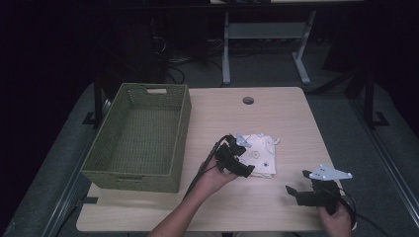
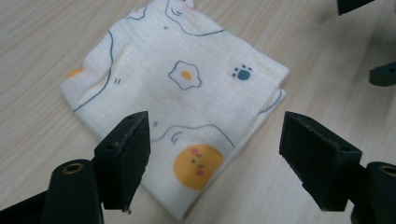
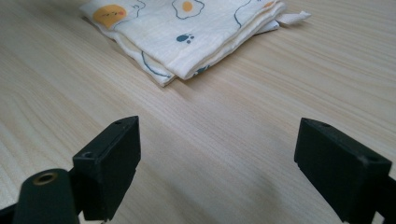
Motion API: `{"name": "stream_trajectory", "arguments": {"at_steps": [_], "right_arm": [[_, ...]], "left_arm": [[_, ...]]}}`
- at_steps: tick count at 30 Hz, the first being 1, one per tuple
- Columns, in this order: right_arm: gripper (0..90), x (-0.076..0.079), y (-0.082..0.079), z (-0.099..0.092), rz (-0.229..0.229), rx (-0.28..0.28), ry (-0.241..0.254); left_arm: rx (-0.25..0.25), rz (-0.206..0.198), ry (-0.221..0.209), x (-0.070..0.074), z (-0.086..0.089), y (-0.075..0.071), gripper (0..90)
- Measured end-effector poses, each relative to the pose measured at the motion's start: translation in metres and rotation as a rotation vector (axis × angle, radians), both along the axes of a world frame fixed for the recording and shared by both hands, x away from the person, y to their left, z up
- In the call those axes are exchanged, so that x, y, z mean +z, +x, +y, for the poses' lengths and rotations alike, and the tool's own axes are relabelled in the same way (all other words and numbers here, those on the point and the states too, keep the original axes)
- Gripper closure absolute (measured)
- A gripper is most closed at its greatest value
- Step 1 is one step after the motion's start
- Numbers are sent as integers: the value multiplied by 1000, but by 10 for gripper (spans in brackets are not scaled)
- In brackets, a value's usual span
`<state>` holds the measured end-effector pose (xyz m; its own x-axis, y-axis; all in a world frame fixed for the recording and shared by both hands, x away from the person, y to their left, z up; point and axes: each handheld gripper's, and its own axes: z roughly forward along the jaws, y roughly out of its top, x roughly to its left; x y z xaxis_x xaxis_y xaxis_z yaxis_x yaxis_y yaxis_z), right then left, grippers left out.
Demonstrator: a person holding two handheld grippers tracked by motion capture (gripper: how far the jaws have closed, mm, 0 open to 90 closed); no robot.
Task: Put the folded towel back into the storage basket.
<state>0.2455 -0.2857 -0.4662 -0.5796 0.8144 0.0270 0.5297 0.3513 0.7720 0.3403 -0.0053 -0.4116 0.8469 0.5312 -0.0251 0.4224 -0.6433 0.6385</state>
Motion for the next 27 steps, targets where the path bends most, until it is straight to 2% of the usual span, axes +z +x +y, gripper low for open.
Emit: {"name": "stream_trajectory", "arguments": {"at_steps": [3, 9, 15, 20, 27], "right_arm": [[142, 1, 0, 0, -10, 1, 2], [142, 3, 0, -1, -22, -6, 7], [142, 3, 1, -1, -24, -5, 3], [142, 4, 2, 0, -24, -5, 7], [142, 5, 2, -1, -27, -2, 13]], "left_arm": [[2, 15, 3, -3, -9, 9, 265], [6, 37, 45, -9, -24, 28, 295], [37, 69, 62, -18, -32, 45, 314], [43, 91, 72, -23, -38, 53, 331], [58, 112, 117, -29, -48, 62, 347]]}}
